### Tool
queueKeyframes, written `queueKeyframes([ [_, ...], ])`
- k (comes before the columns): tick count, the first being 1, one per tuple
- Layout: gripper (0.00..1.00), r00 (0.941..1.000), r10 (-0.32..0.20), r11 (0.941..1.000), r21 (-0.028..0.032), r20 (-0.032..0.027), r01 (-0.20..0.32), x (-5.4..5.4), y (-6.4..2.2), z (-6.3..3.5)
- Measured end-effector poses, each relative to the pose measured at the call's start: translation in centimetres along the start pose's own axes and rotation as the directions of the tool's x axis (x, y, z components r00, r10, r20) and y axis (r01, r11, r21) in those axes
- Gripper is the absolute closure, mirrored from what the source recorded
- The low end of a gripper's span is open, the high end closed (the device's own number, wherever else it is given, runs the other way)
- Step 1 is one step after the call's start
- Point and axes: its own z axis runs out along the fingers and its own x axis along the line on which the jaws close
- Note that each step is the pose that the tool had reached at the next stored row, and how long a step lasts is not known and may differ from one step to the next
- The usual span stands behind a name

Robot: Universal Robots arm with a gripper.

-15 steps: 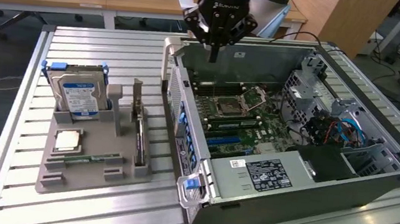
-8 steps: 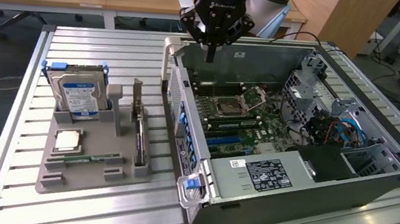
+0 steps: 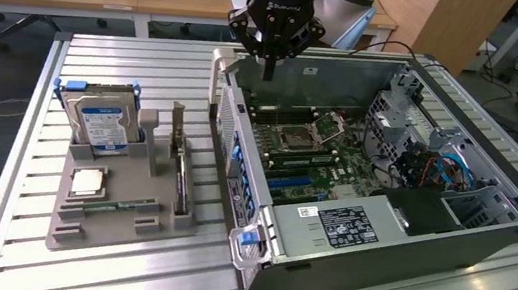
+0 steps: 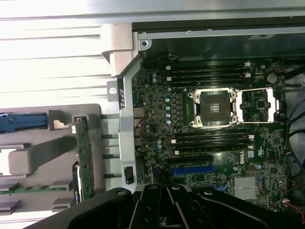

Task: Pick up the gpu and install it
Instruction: 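Reach for the gpu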

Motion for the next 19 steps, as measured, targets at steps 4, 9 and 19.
queueKeyframes([
  [4,0.89,1.0,0.0,1.0,0.0001,0.0001,0.0,0.2,0.0,0.0],
  [9,0.89,1.0,0.0,1.0,0.0,0.0,0.0,0.4,0.0,0.0],
  [19,0.89,1.0,0.0,1.0,0.0001,0.0,0.0,1.2,-0.04,-0.01],
])
